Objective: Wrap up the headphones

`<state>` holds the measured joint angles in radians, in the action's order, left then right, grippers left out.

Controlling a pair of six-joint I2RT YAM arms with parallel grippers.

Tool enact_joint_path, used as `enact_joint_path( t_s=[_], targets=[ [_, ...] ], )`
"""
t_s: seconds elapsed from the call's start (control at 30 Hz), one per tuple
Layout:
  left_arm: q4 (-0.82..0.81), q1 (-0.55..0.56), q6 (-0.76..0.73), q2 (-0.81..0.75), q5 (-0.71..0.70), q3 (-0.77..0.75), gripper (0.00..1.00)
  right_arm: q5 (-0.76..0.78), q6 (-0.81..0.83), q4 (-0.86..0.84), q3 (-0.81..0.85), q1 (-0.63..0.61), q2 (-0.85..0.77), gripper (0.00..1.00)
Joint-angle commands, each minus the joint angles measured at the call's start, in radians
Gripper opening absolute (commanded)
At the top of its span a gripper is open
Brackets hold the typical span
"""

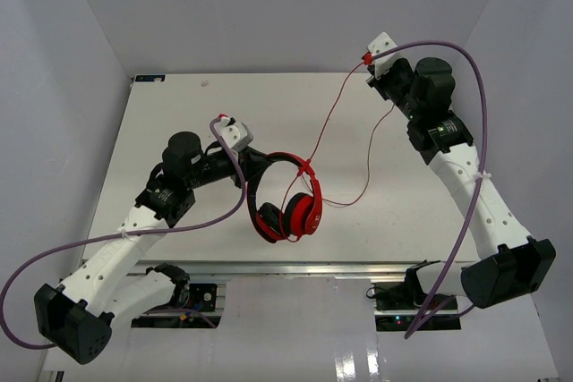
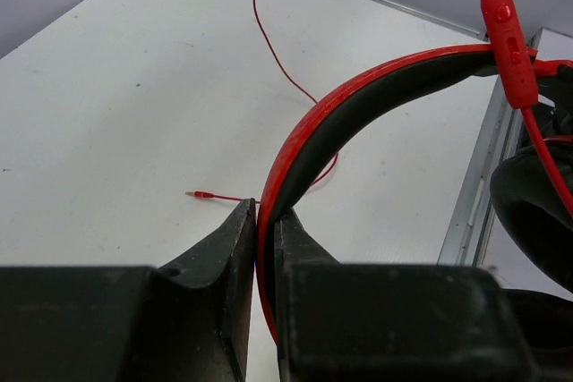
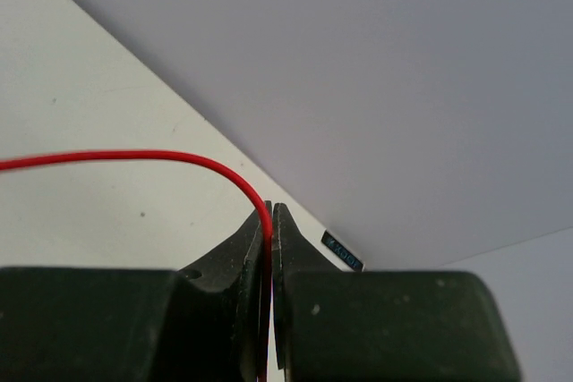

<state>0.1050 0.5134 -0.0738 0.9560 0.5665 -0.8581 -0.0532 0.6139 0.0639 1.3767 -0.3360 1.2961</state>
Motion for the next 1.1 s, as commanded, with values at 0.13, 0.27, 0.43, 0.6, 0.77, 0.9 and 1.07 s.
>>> enact_joint_path(
  t_s=[0.13,0.27,0.43,0.6,0.77,0.9,1.07],
  targets=[
    [-0.029,0.000,0.137,-0.044,-0.142,-0.096,0.00,-0.069,-0.146,-0.038,-0.094,0.042,-0.102,0.08],
    [-0.016,0.000,0.172,-0.023,-0.195,-0.126,0.00,-0.110,-0.180,-0.036,-0.127,0.062,-0.116,0.08],
    [-0.023,0.000,0.238,-0.003,-0.237,-0.177,0.00,-0.177,-0.238,-0.044,-0.213,0.089,-0.129,0.08],
    [-0.018,0.000,0.347,0.029,-0.259,-0.271,0.00,-0.311,-0.325,-0.095,-0.329,0.108,-0.128,0.08],
    [-0.021,0.000,0.448,0.059,-0.340,-0.365,0.00,-0.509,-0.424,-0.224,-0.432,0.122,-0.116,0.08],
    [-0.022,0.000,0.522,0.099,-0.425,-0.418,0.00,-0.638,-0.536,-0.337,-0.493,0.127,-0.079,0.08],
    [-0.040,0.000,0.634,0.160,-0.528,-0.455,0.00,-0.795,-0.694,-0.510,-0.512,0.127,-0.015,0.08]
  ],
)
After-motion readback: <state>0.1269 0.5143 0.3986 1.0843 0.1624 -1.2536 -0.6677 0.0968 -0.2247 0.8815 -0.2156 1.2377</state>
